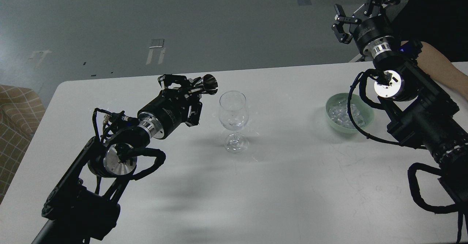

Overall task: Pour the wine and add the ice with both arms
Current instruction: 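Lift the jigger with the left gripper and carry it over the wine glass, then tilt the jigger over the wine glass with the left gripper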

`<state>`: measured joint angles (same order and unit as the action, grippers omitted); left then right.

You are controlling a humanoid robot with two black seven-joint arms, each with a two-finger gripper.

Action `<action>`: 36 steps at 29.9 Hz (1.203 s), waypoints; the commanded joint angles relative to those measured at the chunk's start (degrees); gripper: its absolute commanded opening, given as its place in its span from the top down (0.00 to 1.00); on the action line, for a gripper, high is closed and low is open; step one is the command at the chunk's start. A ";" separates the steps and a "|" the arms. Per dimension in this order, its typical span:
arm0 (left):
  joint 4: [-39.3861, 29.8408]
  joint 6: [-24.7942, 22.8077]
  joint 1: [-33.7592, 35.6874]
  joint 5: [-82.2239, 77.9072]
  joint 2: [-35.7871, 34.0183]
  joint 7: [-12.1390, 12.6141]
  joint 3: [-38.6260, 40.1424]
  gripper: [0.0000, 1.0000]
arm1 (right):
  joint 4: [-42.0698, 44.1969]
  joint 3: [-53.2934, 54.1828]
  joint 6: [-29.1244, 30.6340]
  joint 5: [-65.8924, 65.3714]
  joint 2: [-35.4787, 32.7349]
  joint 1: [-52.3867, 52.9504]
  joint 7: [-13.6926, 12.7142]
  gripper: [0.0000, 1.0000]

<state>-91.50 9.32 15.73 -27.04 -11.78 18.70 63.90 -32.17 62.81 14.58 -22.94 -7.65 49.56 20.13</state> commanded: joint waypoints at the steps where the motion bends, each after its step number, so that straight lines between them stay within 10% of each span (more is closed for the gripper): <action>1: 0.01 0.00 0.09 -0.20 0.18 0.02 -0.09 0.96 | 0.00 -0.06 0.01 0.00 0.00 -0.08 0.00 0.00; 36: 0.18 0.27 2.73 -11.27 1.58 -0.42 -2.38 0.94 | 0.00 0.03 0.01 0.00 -0.09 0.01 0.00 0.00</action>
<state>-91.23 9.88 18.46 -37.06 -10.28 18.30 61.70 -32.20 62.84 14.60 -22.94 -7.71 49.57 20.13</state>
